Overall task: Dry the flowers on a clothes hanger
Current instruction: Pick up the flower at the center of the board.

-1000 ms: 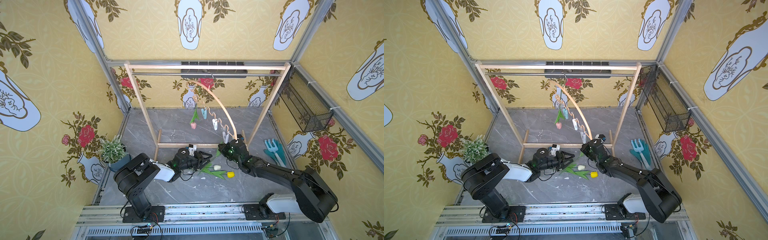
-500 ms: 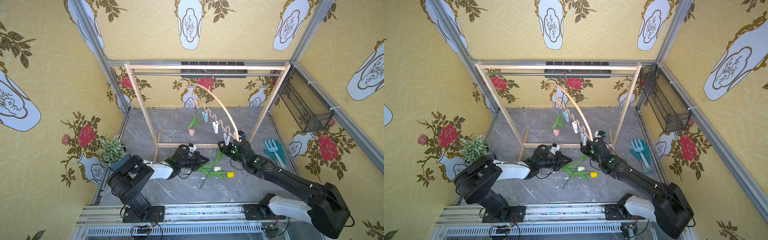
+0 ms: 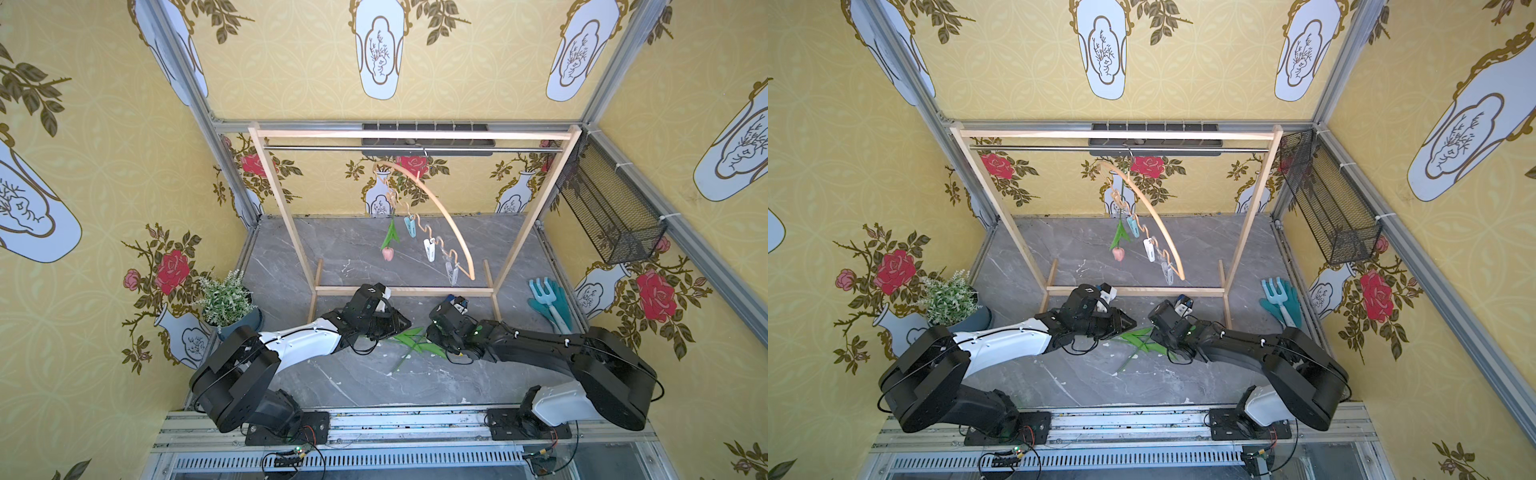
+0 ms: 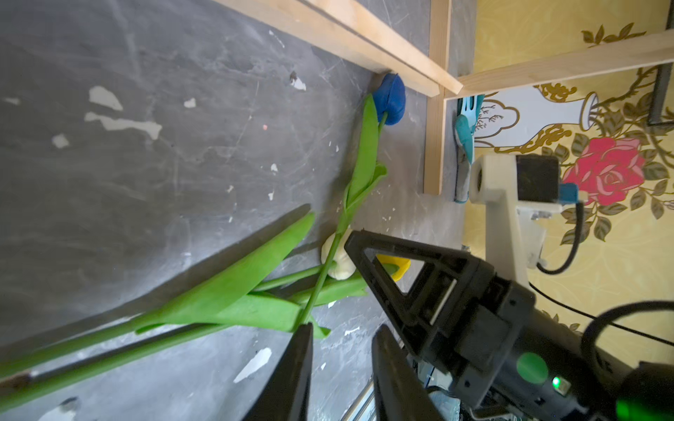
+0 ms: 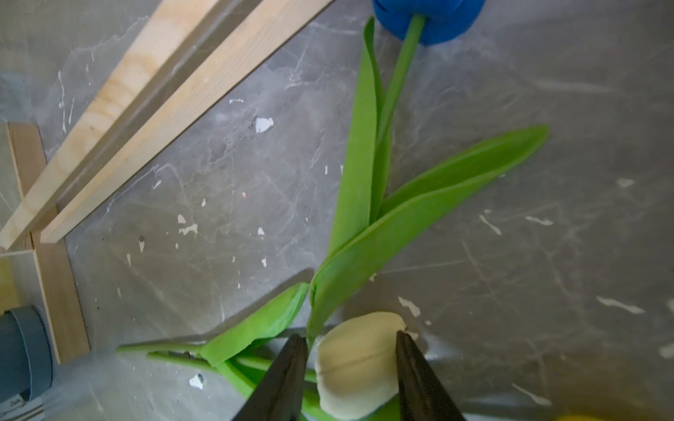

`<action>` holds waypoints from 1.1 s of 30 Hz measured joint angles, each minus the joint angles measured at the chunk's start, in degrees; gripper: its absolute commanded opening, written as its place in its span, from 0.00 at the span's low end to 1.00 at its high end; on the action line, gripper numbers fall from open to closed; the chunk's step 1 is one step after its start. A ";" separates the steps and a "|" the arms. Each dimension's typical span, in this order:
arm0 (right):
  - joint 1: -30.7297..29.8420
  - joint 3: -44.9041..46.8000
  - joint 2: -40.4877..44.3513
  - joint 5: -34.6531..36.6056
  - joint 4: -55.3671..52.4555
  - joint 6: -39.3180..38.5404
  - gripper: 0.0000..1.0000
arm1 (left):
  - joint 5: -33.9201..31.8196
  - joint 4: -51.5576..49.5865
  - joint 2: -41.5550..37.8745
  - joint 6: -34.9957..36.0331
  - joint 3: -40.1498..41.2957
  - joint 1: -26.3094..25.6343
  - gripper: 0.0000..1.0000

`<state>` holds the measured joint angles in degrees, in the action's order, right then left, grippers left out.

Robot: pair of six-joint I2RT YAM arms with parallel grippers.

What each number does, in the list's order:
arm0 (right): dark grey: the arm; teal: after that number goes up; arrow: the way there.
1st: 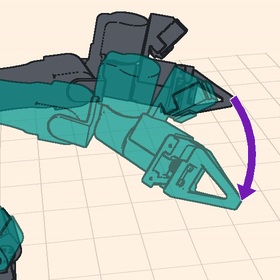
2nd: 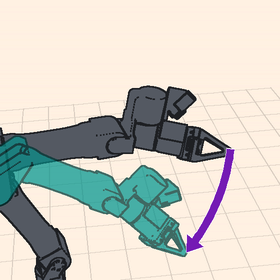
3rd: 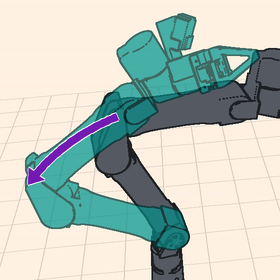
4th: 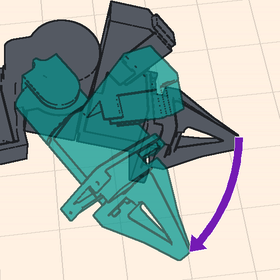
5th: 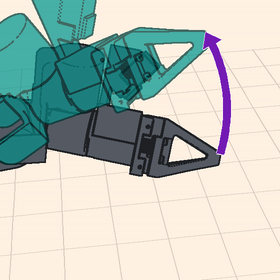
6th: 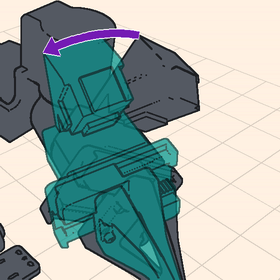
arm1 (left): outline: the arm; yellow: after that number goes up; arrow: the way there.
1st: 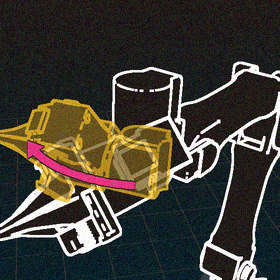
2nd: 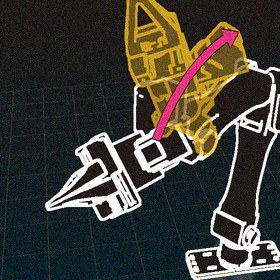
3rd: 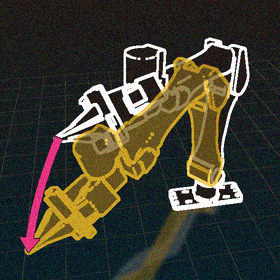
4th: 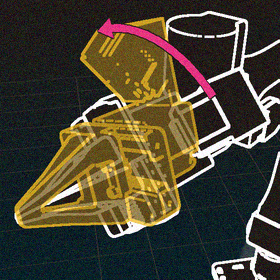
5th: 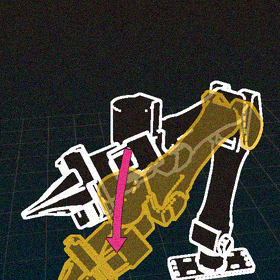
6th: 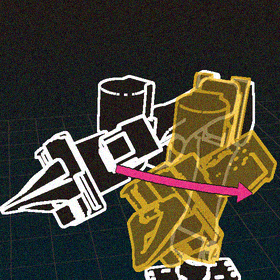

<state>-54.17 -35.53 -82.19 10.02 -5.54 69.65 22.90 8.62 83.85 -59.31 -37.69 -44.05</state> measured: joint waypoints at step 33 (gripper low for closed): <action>9.62 4.52 -7.65 -8.17 24.55 0.74 0.03 | -3.87 -7.39 4.55 9.46 -3.61 -3.28 0.49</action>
<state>-44.56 -31.00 -89.84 1.85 19.00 70.39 19.03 1.23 88.40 -49.84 -41.30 -47.33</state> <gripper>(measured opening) 0.055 0.466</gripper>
